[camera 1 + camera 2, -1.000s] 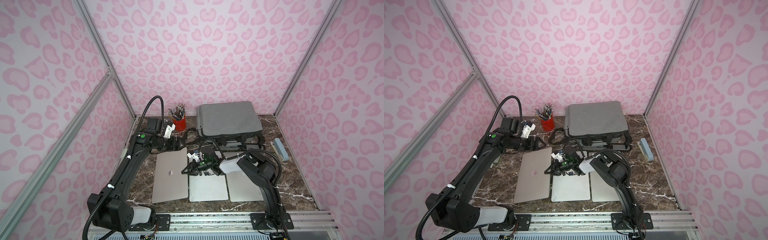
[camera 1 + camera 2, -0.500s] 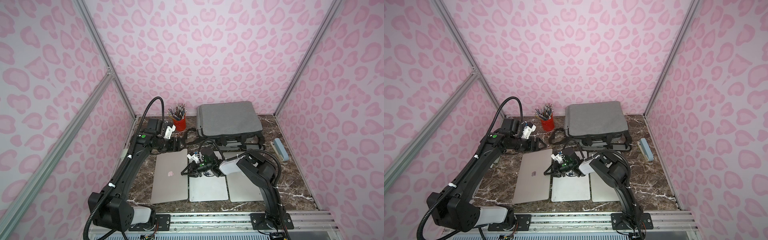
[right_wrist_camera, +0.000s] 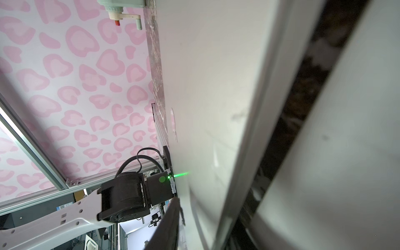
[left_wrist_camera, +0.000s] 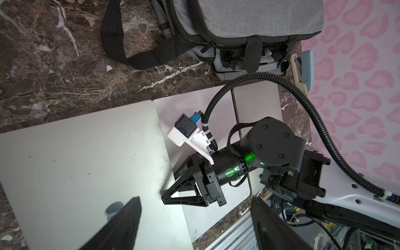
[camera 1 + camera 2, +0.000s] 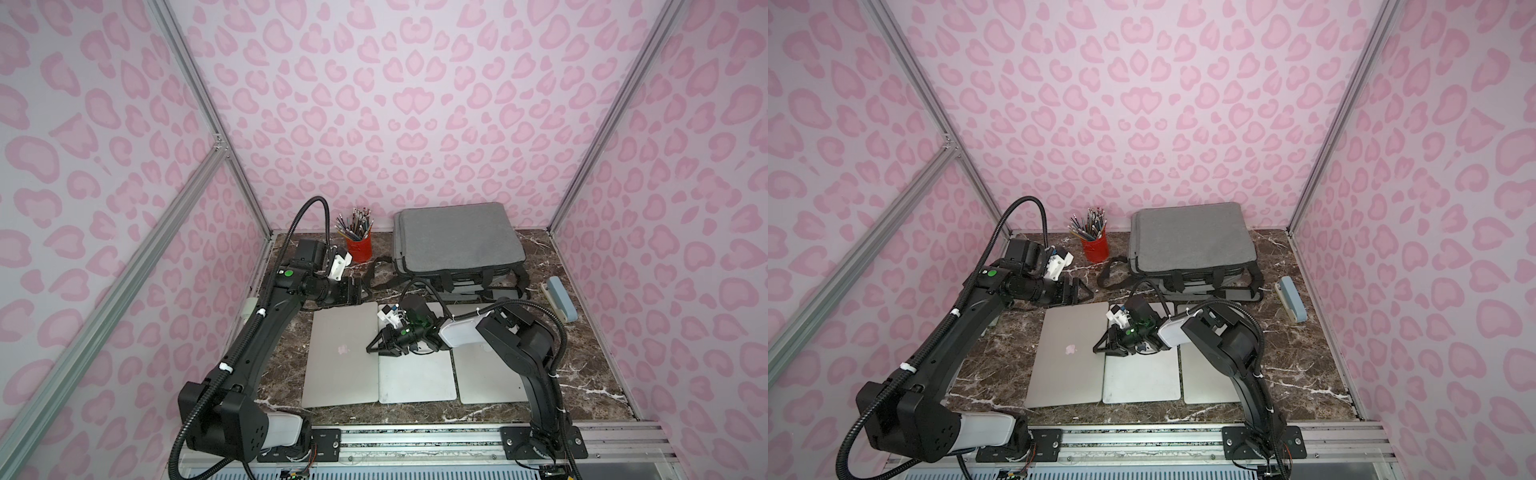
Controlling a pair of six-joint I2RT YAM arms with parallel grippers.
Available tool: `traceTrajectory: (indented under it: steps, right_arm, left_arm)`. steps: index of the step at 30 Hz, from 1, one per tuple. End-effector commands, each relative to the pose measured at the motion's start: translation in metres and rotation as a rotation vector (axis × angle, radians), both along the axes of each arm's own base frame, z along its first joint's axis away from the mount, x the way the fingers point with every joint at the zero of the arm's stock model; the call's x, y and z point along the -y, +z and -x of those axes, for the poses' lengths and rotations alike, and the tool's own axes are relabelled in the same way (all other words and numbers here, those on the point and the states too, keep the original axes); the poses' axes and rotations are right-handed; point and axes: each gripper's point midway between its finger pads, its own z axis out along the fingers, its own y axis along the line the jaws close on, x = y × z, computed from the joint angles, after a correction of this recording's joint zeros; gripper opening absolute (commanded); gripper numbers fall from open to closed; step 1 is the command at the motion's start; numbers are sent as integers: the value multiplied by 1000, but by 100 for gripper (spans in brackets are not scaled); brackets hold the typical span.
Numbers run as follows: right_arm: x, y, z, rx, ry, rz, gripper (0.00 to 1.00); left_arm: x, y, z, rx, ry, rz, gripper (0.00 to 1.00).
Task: Open the zippered laptop bag and take out the laptop
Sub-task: Place the laptop at the center of the board.
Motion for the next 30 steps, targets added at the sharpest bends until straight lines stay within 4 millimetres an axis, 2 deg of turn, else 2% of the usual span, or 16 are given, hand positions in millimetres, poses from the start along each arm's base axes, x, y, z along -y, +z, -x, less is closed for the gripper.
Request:
traceTrajectory:
  steps: [1, 12, 18, 21, 30]
  right_arm:
    - [-6, 3, -4, 35, 7, -28, 30]
    - [-19, 3, -4, 7, 6, -60, 16]
    - [-25, 3, 0, -12, 17, -74, 14]
    - [-21, 1, 2, -12, 13, -67, 16]
    - [-2, -9, 2, 24, -5, 24, 32]
  left_arm:
    - [0, 1, -1, 17, -15, -2, 83]
    - [-2, -3, -1, 11, -19, -17, 83]
    - [-2, -4, 0, 7, -26, -21, 83]
    - [-3, -4, 0, 10, -26, -23, 83]
    - [-1, -7, -2, 2, -29, -14, 83]
